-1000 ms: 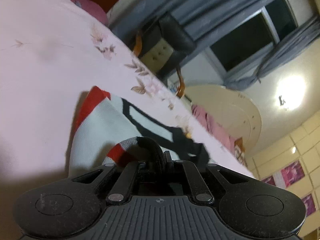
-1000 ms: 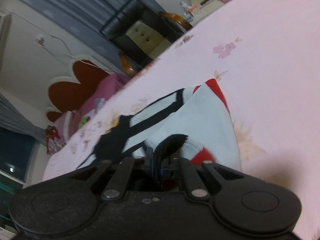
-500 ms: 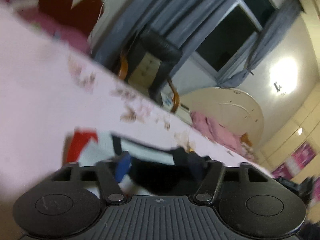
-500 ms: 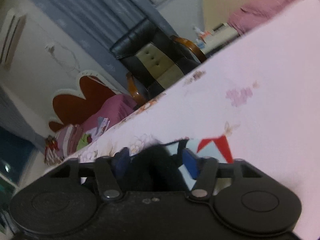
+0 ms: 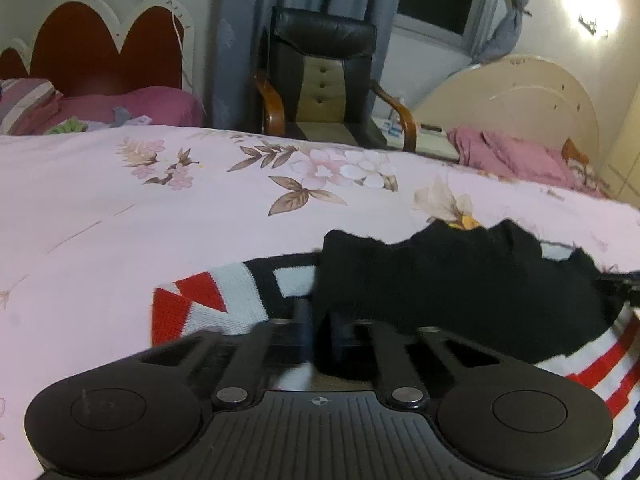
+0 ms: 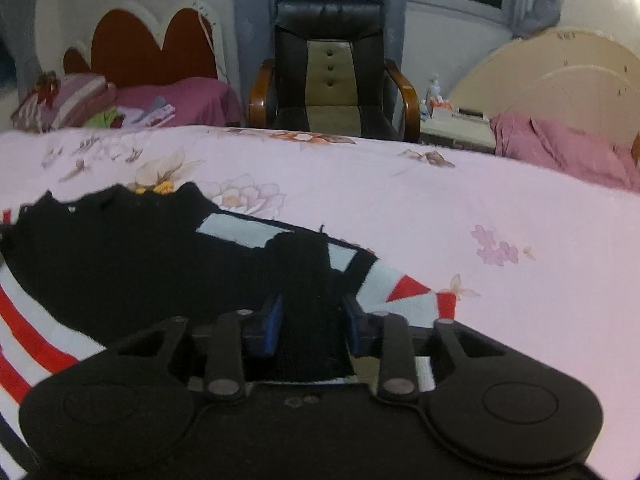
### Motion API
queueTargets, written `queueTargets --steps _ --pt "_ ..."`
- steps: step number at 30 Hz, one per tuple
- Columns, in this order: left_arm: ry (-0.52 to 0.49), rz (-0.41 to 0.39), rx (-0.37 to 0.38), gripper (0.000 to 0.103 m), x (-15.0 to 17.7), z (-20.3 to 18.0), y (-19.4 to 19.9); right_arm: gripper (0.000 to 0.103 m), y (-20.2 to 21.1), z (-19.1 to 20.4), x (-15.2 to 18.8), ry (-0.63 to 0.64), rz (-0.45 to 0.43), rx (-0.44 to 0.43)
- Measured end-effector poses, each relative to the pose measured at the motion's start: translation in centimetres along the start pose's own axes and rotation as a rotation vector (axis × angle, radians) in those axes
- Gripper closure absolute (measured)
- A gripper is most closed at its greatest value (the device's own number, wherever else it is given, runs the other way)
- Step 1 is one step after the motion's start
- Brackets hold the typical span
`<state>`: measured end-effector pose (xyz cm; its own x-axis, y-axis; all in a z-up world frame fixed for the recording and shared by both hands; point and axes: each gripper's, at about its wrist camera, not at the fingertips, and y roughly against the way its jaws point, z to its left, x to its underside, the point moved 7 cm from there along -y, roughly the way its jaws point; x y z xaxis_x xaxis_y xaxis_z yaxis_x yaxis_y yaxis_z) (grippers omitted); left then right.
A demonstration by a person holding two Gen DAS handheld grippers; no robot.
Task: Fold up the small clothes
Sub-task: 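Lower the hem onto the collar and open both grippers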
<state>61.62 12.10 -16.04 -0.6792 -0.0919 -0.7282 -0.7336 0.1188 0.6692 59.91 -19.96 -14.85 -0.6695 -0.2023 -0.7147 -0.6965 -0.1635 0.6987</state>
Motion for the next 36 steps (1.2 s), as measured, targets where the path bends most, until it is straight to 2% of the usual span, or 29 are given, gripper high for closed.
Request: queueTargets --steps 3,6,11,14,17,20,23,24,25,26,27,28,30,32,33,36 --pt "-0.010 -0.038 -0.008 0.098 0.2 -0.2 0.5 0.095 0.2 1.0 0.0 0.065 -0.029 0.029" --pt "-0.014 -0.104 -0.018 0.098 0.2 -0.5 1.6 0.097 0.8 1.1 0.0 0.083 -0.070 0.055" --pt "0.048 -0.206 -0.020 0.098 -0.1 0.4 4.0 0.098 2.2 0.2 -0.9 0.049 -0.157 0.073" --pt "0.078 -0.177 -0.045 0.098 0.3 1.1 3.9 0.098 2.7 0.4 -1.2 0.056 -0.191 0.068" --pt "0.099 -0.070 -0.085 0.098 1.2 1.8 2.0 0.098 1.7 0.1 -0.8 0.054 -0.151 0.119" --pt "0.114 -0.053 -0.114 0.098 0.9 2.1 0.8 0.098 -0.5 -0.6 0.3 0.013 -0.060 0.153" --pt "0.085 -0.062 -0.131 0.095 0.7 1.8 0.7 0.094 -1.0 -0.2 -0.2 0.033 -0.047 0.184" --pt "0.093 -0.071 -0.122 0.089 0.8 1.8 1.0 0.094 -0.9 0.0 -0.5 0.037 -0.040 0.194" --pt "0.113 -0.081 -0.120 0.083 0.8 2.0 1.6 0.083 -0.3 0.3 -0.8 0.039 -0.056 0.202" --pt "0.103 -0.100 -0.141 0.065 0.7 1.6 2.4 0.070 0.6 0.7 -1.2 0.045 -0.091 0.202" --pt "0.052 -0.129 -0.162 0.045 0.4 0.5 3.3 0.067 1.9 1.5 -1.6 0.062 -0.151 0.185" --pt "-0.023 -0.165 -0.168 0.039 0.1 -1.2 4.0 0.068 2.5 2.2 -1.7 0.072 -0.175 0.157" --pt "-0.102 -0.188 -0.093 0.037 -0.3 -5.2 4.5 0.073 2.6 4.5 -1.6 0.090 -0.154 0.054" --pt "-0.104 -0.160 0.013 0.037 -0.1 -8.3 3.8 0.073 1.9 7.3 -1.3 0.121 -0.134 -0.014" --pt "-0.124 -0.137 0.043 0.037 0.3 -9.7 3.1 0.073 1.6 8.6 -1.1 0.130 -0.125 -0.039" --pt "-0.146 -0.057 0.023 0.037 1.8 -10.6 0.5 0.069 0.6 10.6 -0.5 0.172 -0.087 -0.050"
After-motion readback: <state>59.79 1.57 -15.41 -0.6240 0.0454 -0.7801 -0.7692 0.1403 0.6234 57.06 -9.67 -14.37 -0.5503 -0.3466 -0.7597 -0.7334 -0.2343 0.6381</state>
